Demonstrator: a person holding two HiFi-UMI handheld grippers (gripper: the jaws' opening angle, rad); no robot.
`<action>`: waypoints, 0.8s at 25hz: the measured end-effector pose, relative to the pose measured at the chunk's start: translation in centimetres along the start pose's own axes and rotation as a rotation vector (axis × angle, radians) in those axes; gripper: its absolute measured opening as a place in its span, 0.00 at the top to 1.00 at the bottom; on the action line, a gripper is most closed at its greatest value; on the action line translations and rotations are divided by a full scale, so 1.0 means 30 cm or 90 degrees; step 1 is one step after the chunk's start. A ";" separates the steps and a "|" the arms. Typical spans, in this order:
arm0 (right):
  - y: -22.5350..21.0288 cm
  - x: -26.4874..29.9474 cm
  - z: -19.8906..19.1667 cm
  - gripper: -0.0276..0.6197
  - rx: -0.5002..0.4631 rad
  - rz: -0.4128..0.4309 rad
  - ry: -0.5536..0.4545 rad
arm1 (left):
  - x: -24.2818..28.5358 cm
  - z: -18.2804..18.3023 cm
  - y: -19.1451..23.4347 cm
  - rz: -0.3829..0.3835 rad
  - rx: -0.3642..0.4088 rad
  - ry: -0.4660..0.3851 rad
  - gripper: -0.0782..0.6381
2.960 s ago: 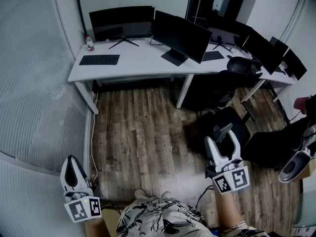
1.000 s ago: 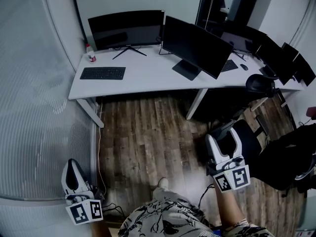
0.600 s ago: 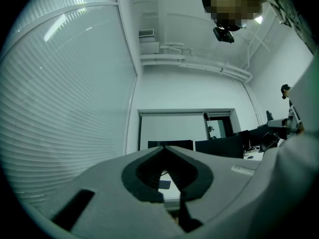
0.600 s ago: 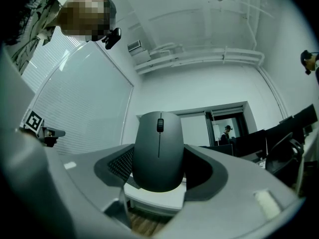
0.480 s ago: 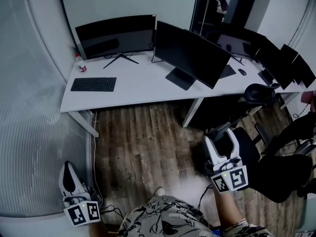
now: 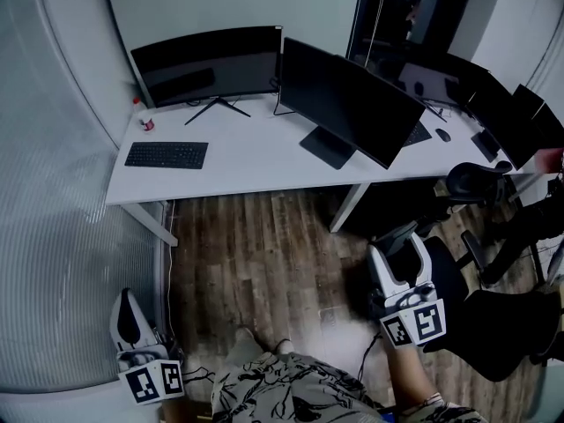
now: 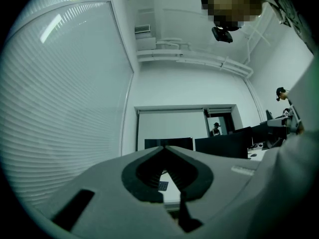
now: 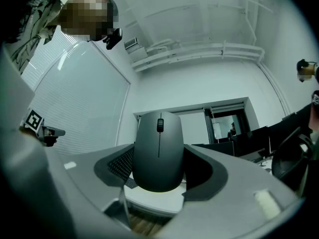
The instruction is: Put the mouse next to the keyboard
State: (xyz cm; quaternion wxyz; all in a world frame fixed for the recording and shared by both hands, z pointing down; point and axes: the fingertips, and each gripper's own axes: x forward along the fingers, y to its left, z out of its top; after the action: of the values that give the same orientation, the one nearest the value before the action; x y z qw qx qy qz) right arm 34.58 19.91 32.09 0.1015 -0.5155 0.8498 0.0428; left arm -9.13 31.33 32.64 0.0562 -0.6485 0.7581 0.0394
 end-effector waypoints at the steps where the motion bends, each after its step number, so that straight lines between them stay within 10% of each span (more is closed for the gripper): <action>1: -0.005 0.010 -0.009 0.50 0.001 0.000 0.003 | 0.012 -0.008 -0.005 -0.001 -0.001 0.003 0.89; 20: 0.038 0.522 -0.049 0.50 -0.020 -0.016 -0.014 | 0.592 -0.042 0.152 -0.049 -0.020 -0.030 0.89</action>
State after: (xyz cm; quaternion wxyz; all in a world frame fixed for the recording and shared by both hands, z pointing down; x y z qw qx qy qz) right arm 26.37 6.58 30.10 0.1033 -0.5274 0.8412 0.0603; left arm -16.38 14.48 31.40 0.0652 -0.6769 0.7303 0.0642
